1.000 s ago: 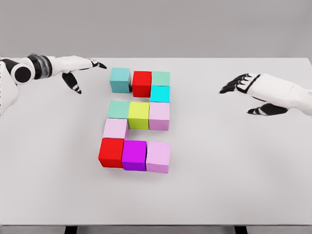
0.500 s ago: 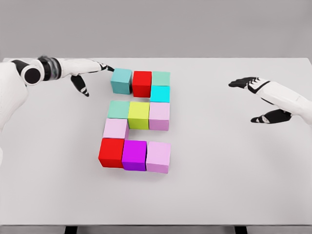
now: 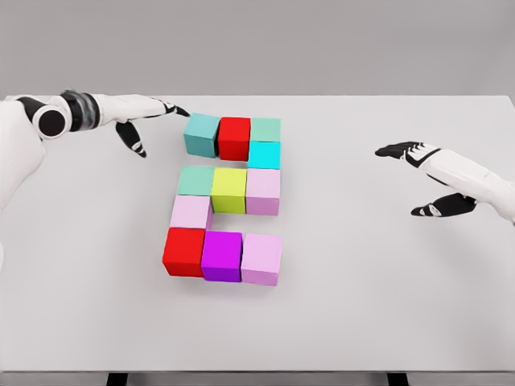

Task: Assemble the squares on the desktop into the number 2

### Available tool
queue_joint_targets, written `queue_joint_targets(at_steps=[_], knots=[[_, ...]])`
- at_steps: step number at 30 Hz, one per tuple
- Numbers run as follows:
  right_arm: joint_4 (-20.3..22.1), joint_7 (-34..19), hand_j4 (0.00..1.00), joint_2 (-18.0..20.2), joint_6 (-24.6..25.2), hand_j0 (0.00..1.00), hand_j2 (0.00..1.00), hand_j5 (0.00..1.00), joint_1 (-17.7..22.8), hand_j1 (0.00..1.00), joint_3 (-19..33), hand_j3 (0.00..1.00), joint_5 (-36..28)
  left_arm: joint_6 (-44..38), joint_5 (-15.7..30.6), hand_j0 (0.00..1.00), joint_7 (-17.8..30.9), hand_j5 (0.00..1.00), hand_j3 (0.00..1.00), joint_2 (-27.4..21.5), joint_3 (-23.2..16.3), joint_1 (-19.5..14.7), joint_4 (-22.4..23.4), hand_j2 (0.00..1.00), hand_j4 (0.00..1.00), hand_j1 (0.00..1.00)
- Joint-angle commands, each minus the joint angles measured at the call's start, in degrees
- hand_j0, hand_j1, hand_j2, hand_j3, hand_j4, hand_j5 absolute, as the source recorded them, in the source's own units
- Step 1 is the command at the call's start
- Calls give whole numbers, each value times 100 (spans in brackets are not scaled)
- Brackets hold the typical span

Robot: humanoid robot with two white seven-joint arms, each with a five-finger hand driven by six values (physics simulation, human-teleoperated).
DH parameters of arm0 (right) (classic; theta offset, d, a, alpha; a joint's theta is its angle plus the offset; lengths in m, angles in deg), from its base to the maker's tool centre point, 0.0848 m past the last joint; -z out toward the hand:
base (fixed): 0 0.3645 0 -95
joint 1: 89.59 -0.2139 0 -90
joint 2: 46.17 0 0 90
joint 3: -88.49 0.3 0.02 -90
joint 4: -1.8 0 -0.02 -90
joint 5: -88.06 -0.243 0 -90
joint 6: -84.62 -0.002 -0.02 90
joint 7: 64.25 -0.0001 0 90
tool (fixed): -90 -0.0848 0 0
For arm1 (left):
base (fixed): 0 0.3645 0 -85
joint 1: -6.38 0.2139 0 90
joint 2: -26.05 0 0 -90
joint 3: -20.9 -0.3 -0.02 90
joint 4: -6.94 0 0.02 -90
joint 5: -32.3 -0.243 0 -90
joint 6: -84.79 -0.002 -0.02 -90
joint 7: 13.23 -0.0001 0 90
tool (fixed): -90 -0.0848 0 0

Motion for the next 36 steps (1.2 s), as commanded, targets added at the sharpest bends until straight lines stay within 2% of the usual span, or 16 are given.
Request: queue_joint_targets(at_steps=[1, 12, 15, 36], knots=[[-1, 3, 100, 6, 15, 100, 100, 100, 0, 100, 1, 100, -46, -13, 28, 100, -7, 100, 100, -38, 18, 0, 4, 100, 100, 100], [-1, 3, 100, 6, 15, 100, 100, 100, 26, 100, 1, 100, -46, -13, -51, 100, 11, 100, 100, -267, -43, 97, -163, 100, 100, 100], [-10, 3, 100, 6, 15, 100, 100, 100, 26, 100, 1, 100, -46, -13, -60, 100, 11, 100, 100, -381, -70, 211, -532, 100, 100, 100], [-10, 3, 100, 6, 15, 100, 100, 100, 35, 100, 1, 100, -55, -13, -103, 100, 11, 100, 100, -425, -184, 272, -1007, 100, 100, 100]])
